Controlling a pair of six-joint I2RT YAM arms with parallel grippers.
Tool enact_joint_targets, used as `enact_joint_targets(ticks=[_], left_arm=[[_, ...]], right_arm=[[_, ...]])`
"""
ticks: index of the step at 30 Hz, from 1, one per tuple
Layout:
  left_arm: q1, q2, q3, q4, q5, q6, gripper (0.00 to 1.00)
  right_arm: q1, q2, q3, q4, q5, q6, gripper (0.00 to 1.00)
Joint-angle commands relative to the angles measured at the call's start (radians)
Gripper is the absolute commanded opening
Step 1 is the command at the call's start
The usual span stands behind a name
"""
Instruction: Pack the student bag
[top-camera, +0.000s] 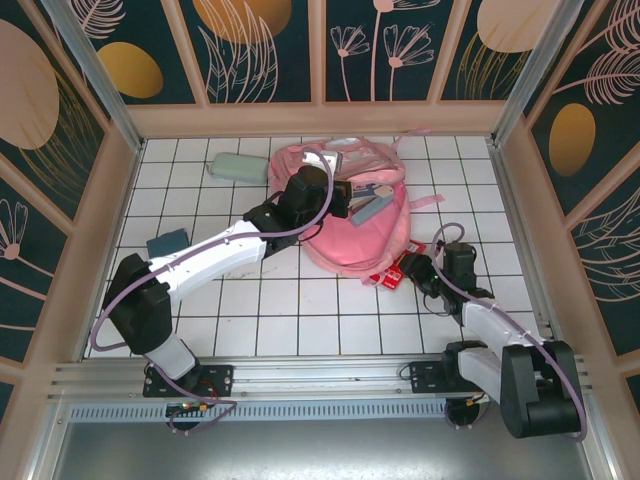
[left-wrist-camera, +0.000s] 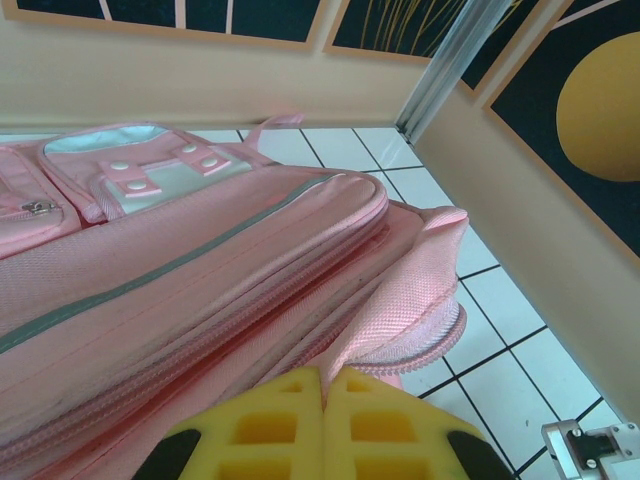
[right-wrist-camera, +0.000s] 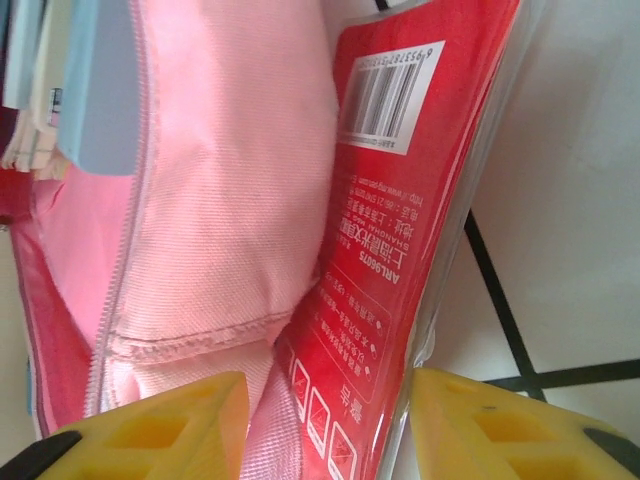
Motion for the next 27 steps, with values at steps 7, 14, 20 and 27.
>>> enact_joint_targets(ticks=[7,14,20,27], left_arm=[[0.001,-0.029,0.033,0.085,0.009,-0.017,0.0],[0.001,-0.036,0.039,0.072,-0.001,-0.012,0.0],[0.0,-0.036,0.043,0.07,-0.003,-0.011,0.0],[0.001,-0.029,0.052,0.068,0.004,-0.014,0.0]], right_arm=[[0.04,0.104,0.043,0.055,0.037,-0.038,0.42],[0.096,0.166,0.101,0.039,0.119,-0.03,0.2],[0.091,0.102,0.094,-0.011,0.192,-0.032,0.0],[0.069,0.021,0.082,-0.064,0.204,-0.032,0.0]])
